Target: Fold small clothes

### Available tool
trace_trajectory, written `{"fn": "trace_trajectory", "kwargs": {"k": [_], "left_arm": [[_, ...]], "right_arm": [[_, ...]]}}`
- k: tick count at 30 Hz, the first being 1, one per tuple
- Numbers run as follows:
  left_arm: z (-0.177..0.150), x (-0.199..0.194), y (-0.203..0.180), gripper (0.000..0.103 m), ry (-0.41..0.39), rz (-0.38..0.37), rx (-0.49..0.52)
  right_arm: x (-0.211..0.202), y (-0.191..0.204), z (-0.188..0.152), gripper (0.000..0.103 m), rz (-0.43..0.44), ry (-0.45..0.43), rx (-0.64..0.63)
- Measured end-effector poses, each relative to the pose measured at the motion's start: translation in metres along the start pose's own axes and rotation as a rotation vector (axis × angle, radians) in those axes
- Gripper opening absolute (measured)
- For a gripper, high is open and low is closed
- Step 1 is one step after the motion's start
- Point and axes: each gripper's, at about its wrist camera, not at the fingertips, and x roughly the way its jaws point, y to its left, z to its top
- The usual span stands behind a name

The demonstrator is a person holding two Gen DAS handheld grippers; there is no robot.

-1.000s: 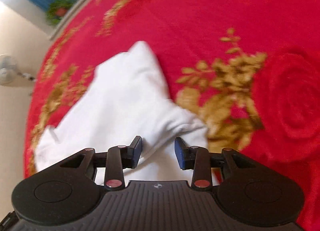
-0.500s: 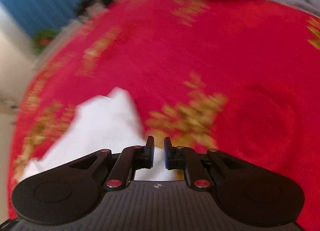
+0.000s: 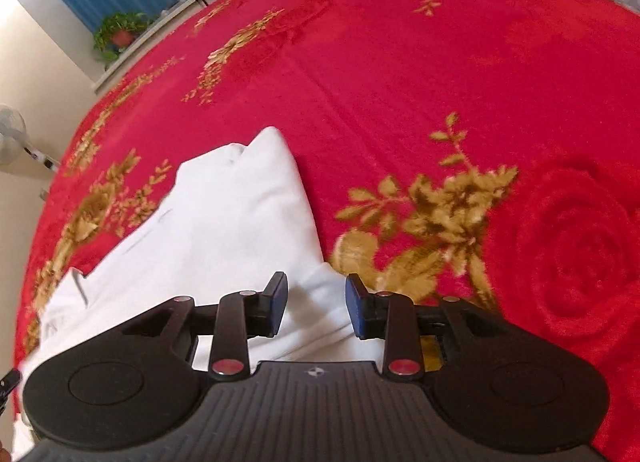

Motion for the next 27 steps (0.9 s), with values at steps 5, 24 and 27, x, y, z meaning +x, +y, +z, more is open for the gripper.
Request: {"fn": "trace_trajectory", "kwargs": {"k": [5,24,27], "left_arm": [[-0.021,-0.005,-0.017,0.014,0.081,-0.152,0.076],[-0.025,-0.091,-0.041,0.042,0.002,-0.061,0.146],[-0.017,-0.129,-0.031,0.045,-0.076,-0.043,0.152]], "right_arm": [[-0.004,0.006,0.0,0.034,-0.039,-0.024,-0.033],[-0.019,0.034,-0.004,0.037,0.002,-0.082,-0.164],[-0.032,0.044,-0.005,0.038,0.036,-0.14,-0.209]]}}
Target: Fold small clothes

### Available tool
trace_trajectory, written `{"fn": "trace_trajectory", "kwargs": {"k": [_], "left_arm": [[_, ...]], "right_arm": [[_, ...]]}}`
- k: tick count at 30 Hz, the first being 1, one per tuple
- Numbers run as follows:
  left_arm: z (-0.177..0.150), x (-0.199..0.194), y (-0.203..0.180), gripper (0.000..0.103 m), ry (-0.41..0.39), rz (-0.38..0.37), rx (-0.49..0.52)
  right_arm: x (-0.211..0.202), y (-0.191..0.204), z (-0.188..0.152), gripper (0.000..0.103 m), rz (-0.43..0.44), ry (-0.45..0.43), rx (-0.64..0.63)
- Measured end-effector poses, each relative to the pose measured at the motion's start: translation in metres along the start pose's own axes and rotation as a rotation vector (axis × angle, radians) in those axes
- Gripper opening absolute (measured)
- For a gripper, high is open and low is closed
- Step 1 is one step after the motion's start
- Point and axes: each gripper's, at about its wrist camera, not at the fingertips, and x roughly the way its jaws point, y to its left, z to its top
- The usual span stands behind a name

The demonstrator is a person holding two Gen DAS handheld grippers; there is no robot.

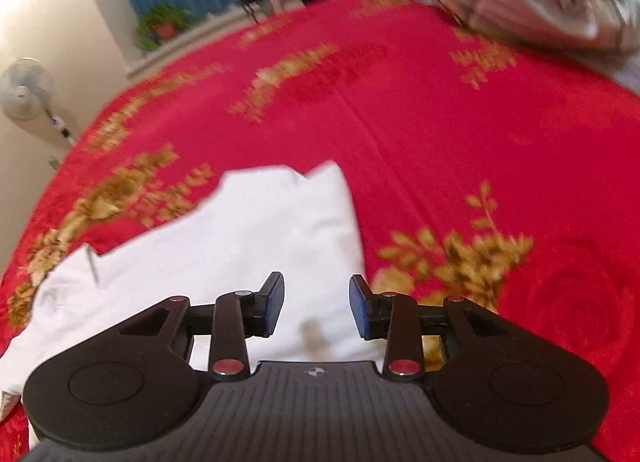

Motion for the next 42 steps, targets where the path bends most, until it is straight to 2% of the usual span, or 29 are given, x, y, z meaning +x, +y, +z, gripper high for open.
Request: {"fn": "trace_trajectory", "kwargs": {"k": [4,7,8,10,12,16,22,29,34,38,39,42], "left_arm": [[-0.003,-0.022,0.023,0.046,-0.095,0.065,0.043],[-0.013,-0.017,0.058,0.046,-0.125,0.135,-0.048],[-0.017,-0.013,0.073,0.046,-0.119,0.155,-0.091],[-0.018,-0.004,0.1,0.042,-0.068,0.242,-0.188],[-0.018,-0.001,0.126,0.042,-0.07,0.254,-0.289],[-0.018,0.007,0.169,0.042,-0.022,0.335,-0.375],[-0.032,0.003,0.235,0.043,0.016,0.373,-0.561],[-0.055,-0.017,0.304,0.052,0.022,0.354,-0.873],[-0.063,-0.014,0.327,0.053,0.036,0.364,-0.947],[-0.064,-0.015,0.338,0.051,-0.008,0.387,-0.958],[-0.064,-0.016,0.339,0.048,-0.014,0.404,-0.961],[-0.061,-0.013,0.336,0.01,-0.007,0.454,-0.94]], "right_arm": [[-0.018,0.012,0.004,0.041,0.049,-0.061,-0.053],[-0.031,0.02,0.003,0.043,0.075,-0.109,-0.084],[-0.035,0.021,0.003,0.044,0.076,-0.125,-0.089],[-0.04,0.024,0.003,0.045,0.076,-0.149,-0.101],[-0.044,0.028,0.002,0.045,0.072,-0.169,-0.127],[-0.05,0.036,-0.001,0.045,0.084,-0.21,-0.185],[-0.048,0.04,0.0,0.045,0.13,-0.198,-0.19],[-0.039,0.048,0.0,0.045,0.139,-0.166,-0.194],[-0.037,0.054,-0.001,0.045,0.143,-0.154,-0.201],[-0.034,0.056,-0.003,0.045,0.129,-0.144,-0.21],[-0.033,0.055,-0.003,0.045,0.121,-0.142,-0.209],[-0.03,0.053,-0.003,0.045,0.104,-0.131,-0.202]]}}
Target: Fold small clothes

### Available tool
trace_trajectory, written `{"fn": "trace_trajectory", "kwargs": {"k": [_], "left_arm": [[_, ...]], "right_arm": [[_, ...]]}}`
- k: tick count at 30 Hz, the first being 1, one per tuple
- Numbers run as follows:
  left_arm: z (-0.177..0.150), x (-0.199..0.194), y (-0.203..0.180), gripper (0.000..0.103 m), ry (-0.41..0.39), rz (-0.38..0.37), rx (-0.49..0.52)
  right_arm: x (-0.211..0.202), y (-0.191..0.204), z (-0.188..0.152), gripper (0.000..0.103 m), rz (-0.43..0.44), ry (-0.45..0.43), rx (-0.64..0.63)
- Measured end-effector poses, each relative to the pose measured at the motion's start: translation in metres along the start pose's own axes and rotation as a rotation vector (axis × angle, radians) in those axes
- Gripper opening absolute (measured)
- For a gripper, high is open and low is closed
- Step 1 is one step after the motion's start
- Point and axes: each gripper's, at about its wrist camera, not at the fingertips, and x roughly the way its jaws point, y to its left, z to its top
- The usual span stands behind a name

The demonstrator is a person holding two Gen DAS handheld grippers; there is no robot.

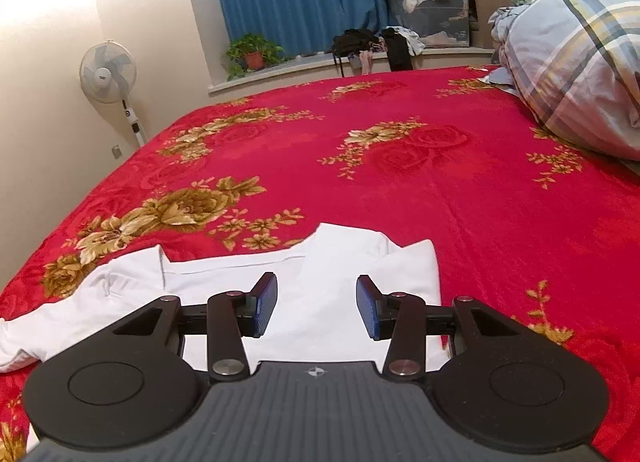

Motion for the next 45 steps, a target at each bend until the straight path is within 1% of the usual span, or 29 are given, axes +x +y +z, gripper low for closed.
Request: {"fn": "trace_trajectory", "kwargs": {"k": [1,3,4,5,6,9,12,14,16,18,20,22,24,26,27,28,29,30,31,32,34,35,37,39,41,43,45], "left_arm": [[0.0,-0.002,-0.004,0.006,-0.016,0.013,0.023],[-0.004,-0.011,-0.02,0.005,-0.085,0.054,0.104],[-0.006,-0.016,-0.03,0.004,-0.115,0.06,0.146],[-0.011,-0.021,-0.042,0.004,-0.14,0.052,0.19],[-0.017,-0.026,-0.054,0.004,-0.154,0.029,0.224],[-0.038,-0.044,-0.09,0.004,-0.18,-0.078,0.306],[-0.071,-0.064,-0.134,0.004,-0.223,-0.187,0.467],[-0.095,-0.075,-0.157,0.004,-0.229,-0.268,0.545],[-0.118,-0.08,-0.175,0.004,-0.2,-0.337,0.597],[-0.145,-0.081,-0.199,0.004,-0.14,-0.382,0.631],[-0.17,-0.08,-0.223,0.004,-0.073,-0.434,0.631],[-0.193,-0.08,-0.249,0.004,-0.026,-0.473,0.618],[-0.225,-0.088,-0.277,0.004,0.001,-0.525,0.628],[-0.261,-0.098,-0.305,0.004,0.026,-0.586,0.675],[-0.28,-0.102,-0.318,0.005,0.059,-0.621,0.705],[-0.299,-0.102,-0.33,0.007,0.11,-0.659,0.732],[-0.318,-0.104,-0.337,0.012,0.188,-0.693,0.762],[-0.333,-0.101,-0.343,0.024,0.256,-0.711,0.789],[-0.344,-0.102,-0.342,0.029,0.309,-0.722,0.814],[-0.349,-0.103,-0.341,0.029,0.318,-0.721,0.833],[-0.348,-0.111,-0.329,0.029,0.279,-0.698,0.882],[-0.341,-0.114,-0.321,0.029,0.252,-0.68,0.909],[-0.324,-0.124,-0.302,0.029,0.178,-0.614,0.96],[-0.301,-0.129,-0.283,0.029,0.095,-0.523,0.999],[-0.281,-0.133,-0.263,0.029,0.045,-0.474,1.006],[-0.264,-0.135,-0.248,0.029,0.016,-0.452,0.997],[-0.25,-0.13,-0.23,0.029,0.0,-0.448,0.974]], "right_arm": [[0.001,-0.001,0.0,0.045,-0.003,0.006,0.003],[0.003,-0.003,0.0,0.044,-0.011,0.016,0.004],[0.004,-0.004,0.0,0.042,-0.022,0.019,0.002],[0.005,-0.004,-0.001,0.036,-0.033,0.022,0.001],[0.005,-0.005,-0.001,0.03,-0.04,0.027,0.0],[0.008,-0.007,-0.003,0.025,-0.041,0.042,0.005],[0.011,-0.008,-0.007,0.025,-0.047,0.055,-0.001],[0.012,-0.008,-0.009,0.025,-0.043,0.067,-0.001],[0.011,-0.008,-0.008,0.025,-0.032,0.067,0.001],[0.007,-0.008,-0.006,0.025,-0.019,0.056,-0.004],[0.005,-0.009,-0.004,0.025,-0.014,0.048,-0.014],[0.007,-0.013,-0.003,0.025,-0.015,0.052,-0.003],[0.009,-0.018,-0.002,0.025,-0.012,0.062,0.023],[0.01,-0.023,0.0,0.025,-0.008,0.072,0.05],[0.01,-0.025,0.001,0.025,-0.003,0.075,0.064],[0.011,-0.026,0.001,0.025,-0.001,0.075,0.073],[0.01,-0.027,0.002,0.025,0.001,0.076,0.079],[0.011,-0.028,0.002,0.025,0.002,0.076,0.086],[0.011,-0.03,0.003,0.025,0.002,0.078,0.095],[0.011,-0.032,0.004,0.025,0.002,0.08,0.105],[0.012,-0.037,0.006,0.025,0.002,0.086,0.129],[0.012,-0.039,0.006,0.025,0.002,0.087,0.141],[0.011,-0.043,0.007,0.025,-0.002,0.087,0.165],[0.011,-0.047,0.008,0.025,-0.007,0.088,0.193],[0.011,-0.049,0.008,0.024,0.001,0.089,0.217],[0.011,-0.048,0.008,0.023,0.006,0.088,0.224],[0.013,-0.043,0.006,0.023,0.017,0.086,0.218]]}}
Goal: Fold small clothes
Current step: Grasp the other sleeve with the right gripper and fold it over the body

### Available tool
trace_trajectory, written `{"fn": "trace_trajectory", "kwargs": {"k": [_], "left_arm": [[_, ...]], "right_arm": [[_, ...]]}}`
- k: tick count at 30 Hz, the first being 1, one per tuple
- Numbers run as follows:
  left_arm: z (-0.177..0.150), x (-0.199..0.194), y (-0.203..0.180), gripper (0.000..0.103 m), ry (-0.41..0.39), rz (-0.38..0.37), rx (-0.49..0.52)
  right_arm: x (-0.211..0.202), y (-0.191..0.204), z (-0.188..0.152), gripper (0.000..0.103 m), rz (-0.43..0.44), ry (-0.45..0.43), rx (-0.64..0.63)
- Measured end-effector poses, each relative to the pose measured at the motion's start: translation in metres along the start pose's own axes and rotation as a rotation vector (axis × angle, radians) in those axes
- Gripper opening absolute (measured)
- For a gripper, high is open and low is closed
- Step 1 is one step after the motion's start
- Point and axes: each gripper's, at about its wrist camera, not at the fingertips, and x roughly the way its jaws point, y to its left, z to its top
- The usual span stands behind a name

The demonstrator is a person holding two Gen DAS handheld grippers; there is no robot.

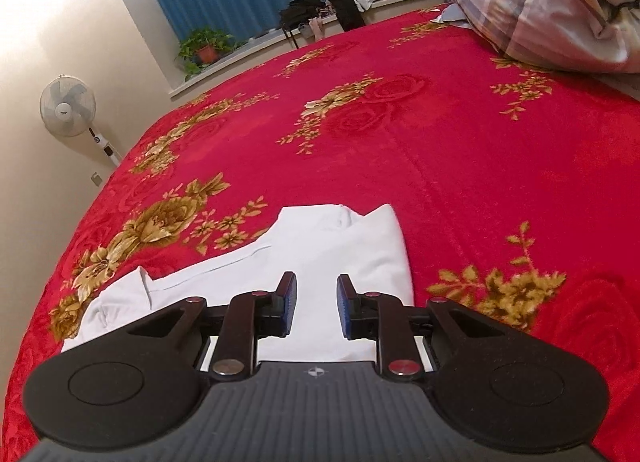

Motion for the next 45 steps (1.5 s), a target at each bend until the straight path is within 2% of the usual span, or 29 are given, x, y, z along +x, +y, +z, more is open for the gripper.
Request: {"fn": "trace_trajectory", "kwargs": {"k": [2,5,6,8,10,12,15,19,21,22,23,27,31,33,34,35,38,40,43,45], "left_arm": [[-0.012,0.009,0.016,0.029,0.0,0.002,-0.055],[-0.023,0.036,0.038,0.028,0.1,0.028,-0.2],[-0.022,0.041,0.045,0.028,0.109,0.014,-0.254],[-0.019,0.046,0.051,0.028,0.093,0.003,-0.241],[-0.015,0.05,0.05,0.028,0.077,0.051,-0.185],[-0.012,0.052,0.049,0.028,0.073,0.057,-0.193],[-0.011,0.057,0.053,0.028,0.078,0.063,-0.209],[-0.012,0.057,0.052,0.029,0.075,0.071,-0.195],[-0.013,0.056,0.052,0.029,0.072,0.077,-0.182],[-0.013,0.056,0.051,0.029,0.069,0.08,-0.175],[-0.014,0.056,0.051,0.029,0.067,0.083,-0.169],[-0.014,0.057,0.054,0.029,0.062,0.087,-0.166],[-0.014,0.058,0.052,0.029,0.058,0.072,-0.16],[-0.015,0.06,0.049,0.029,0.062,0.063,-0.15],[-0.015,0.061,0.048,0.029,0.066,0.059,-0.145],[-0.016,0.063,0.046,0.029,0.07,0.056,-0.141],[-0.018,0.068,0.041,0.029,0.085,0.047,-0.126],[-0.019,0.071,0.039,0.029,0.096,0.038,-0.12],[-0.021,0.077,0.036,0.031,0.118,0.013,-0.125],[-0.024,0.081,0.033,0.037,0.134,-0.003,-0.131]], "right_arm": [[0.003,0.008,-0.005,0.023,0.023,0.009,-0.023],[0.007,0.03,-0.019,0.024,0.111,0.042,-0.101],[0.007,0.042,-0.026,0.025,0.153,0.058,-0.15],[0.006,0.065,-0.043,0.026,0.237,0.094,-0.252],[0.004,0.091,-0.065,0.027,0.331,0.141,-0.391],[0.002,0.113,-0.087,0.034,0.38,0.165,-0.523],[0.003,0.134,-0.116,0.043,0.39,0.187,-0.677],[0.009,0.148,-0.146,0.043,0.322,0.196,-0.868],[0.012,0.152,-0.156,0.038,0.26,0.164,-0.959],[0.011,0.153,-0.156,0.028,0.252,0.147,-0.978],[0.008,0.153,-0.152,0.005,0.239,0.121,-0.971],[-0.012,0.135,-0.095,0.006,0.252,-0.07,-0.73],[-0.033,0.083,-0.029,0.006,0.174,-0.299,-0.434],[-0.034,0.05,-0.005,0.006,0.086,-0.365,-0.291],[-0.03,0.032,0.004,0.006,0.038,-0.36,-0.216],[-0.02,0.015,0.011,0.006,-0.002,-0.314,-0.146],[0.02,-0.032,0.014,0.011,-0.025,-0.056,0.097],[0.038,-0.05,0.006,0.011,-0.044,0.051,0.2],[0.041,-0.059,-0.005,0.013,-0.086,0.074,0.257],[0.039,-0.062,-0.005,0.015,-0.081,0.069,0.284]]}}
